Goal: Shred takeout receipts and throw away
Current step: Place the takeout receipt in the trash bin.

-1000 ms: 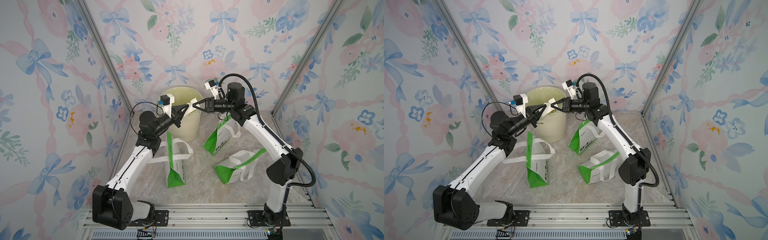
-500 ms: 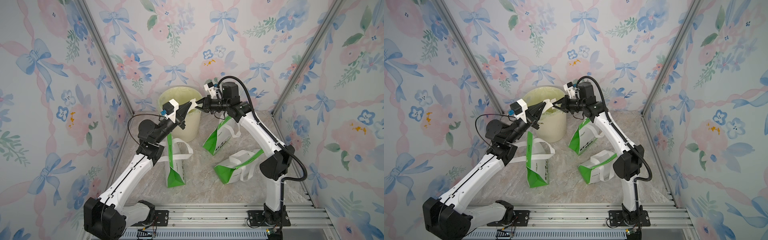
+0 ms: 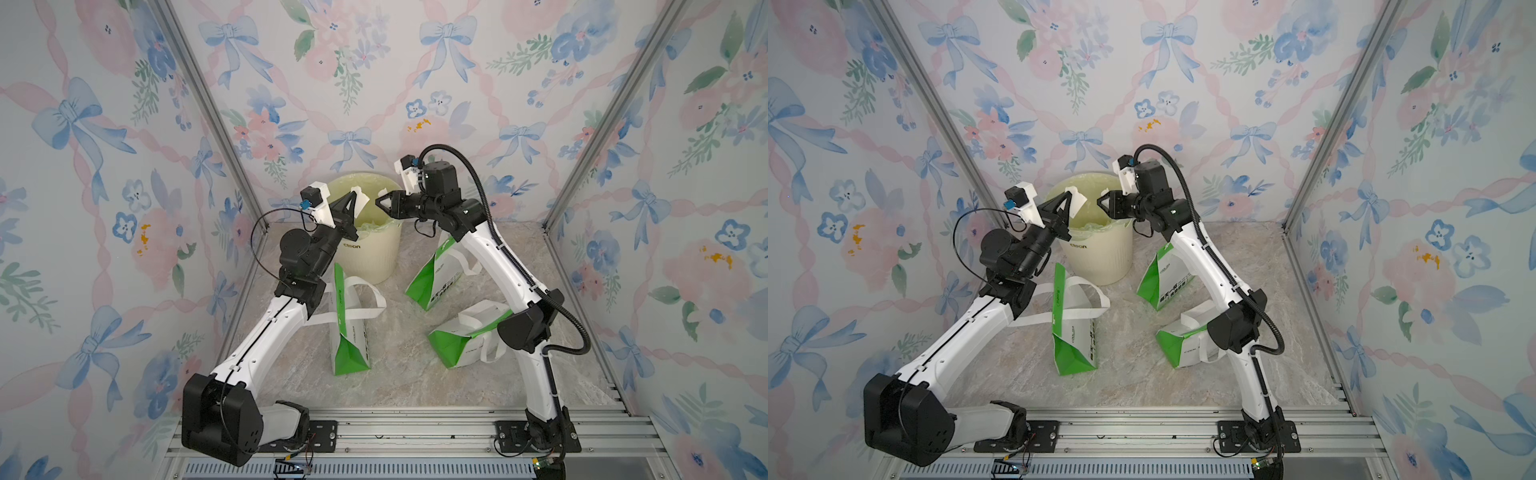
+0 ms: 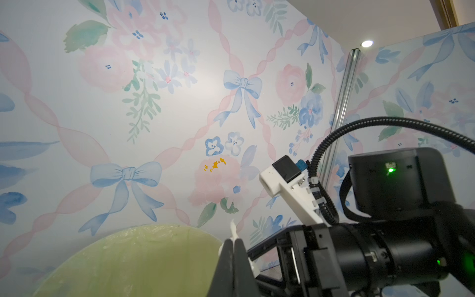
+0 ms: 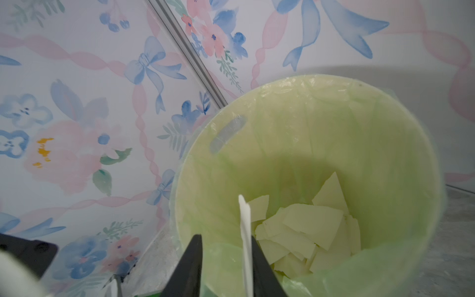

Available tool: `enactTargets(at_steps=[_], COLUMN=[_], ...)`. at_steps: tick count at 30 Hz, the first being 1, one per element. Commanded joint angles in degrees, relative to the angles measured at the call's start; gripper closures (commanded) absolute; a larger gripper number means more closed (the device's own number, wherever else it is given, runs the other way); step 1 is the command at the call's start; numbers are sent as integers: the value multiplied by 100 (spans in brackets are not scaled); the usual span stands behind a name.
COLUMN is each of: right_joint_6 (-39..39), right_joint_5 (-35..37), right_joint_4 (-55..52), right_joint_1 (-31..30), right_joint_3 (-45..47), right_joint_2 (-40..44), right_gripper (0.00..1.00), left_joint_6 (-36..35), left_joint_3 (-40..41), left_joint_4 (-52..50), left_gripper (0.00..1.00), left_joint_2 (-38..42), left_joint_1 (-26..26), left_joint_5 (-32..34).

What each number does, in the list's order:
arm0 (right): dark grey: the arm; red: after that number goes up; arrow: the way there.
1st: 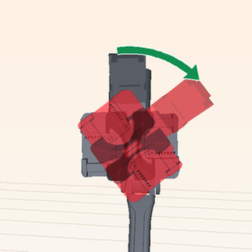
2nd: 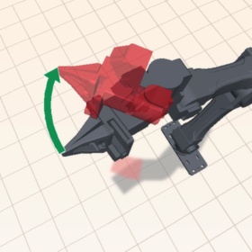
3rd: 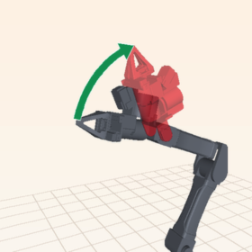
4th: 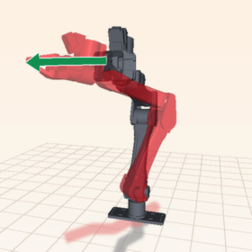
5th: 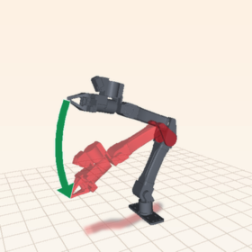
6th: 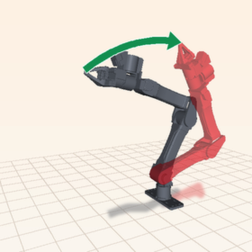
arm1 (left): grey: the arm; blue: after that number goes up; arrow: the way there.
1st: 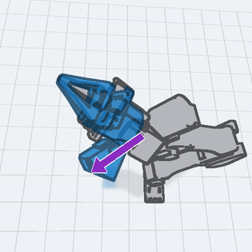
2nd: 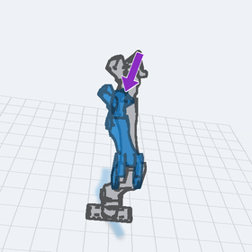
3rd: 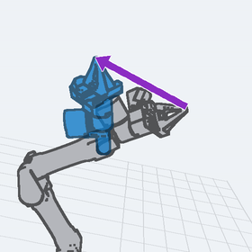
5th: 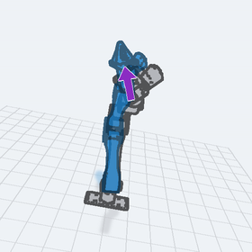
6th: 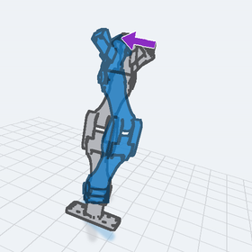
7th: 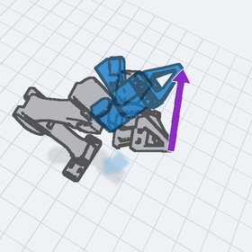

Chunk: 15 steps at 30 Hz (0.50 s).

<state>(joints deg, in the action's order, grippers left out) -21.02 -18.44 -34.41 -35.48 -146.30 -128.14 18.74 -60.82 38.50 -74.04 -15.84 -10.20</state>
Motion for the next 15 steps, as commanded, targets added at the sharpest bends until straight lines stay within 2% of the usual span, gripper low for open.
enactTargets(at_steps=[1, 9, 12, 15], right_joint_6=[761, 1414, 1669, 1580], right_joint_5=[724, 1011, 1137, 1140], right_joint_4=[-391, -219, -232, -314], right_joint_1=[-102, -256, -318, -305], right_joint_3=[-116, -83, 179, 327], right_joint_2=[-167, 180, 373, 520], right_gripper=[62, 41, 38, 37], left_joint_6=[217, 252, 304, 373], left_joint_3=[123, 65, -92, -278], left_joint_4=[-5, -243, -452, -696], left_gripper=[100, 100, 100, 100], left_joint_2=[156, -17, -192, -396], left_joint_1=[50, 85, 111, 130], left_joint_5=[166, 259, 286, 299])
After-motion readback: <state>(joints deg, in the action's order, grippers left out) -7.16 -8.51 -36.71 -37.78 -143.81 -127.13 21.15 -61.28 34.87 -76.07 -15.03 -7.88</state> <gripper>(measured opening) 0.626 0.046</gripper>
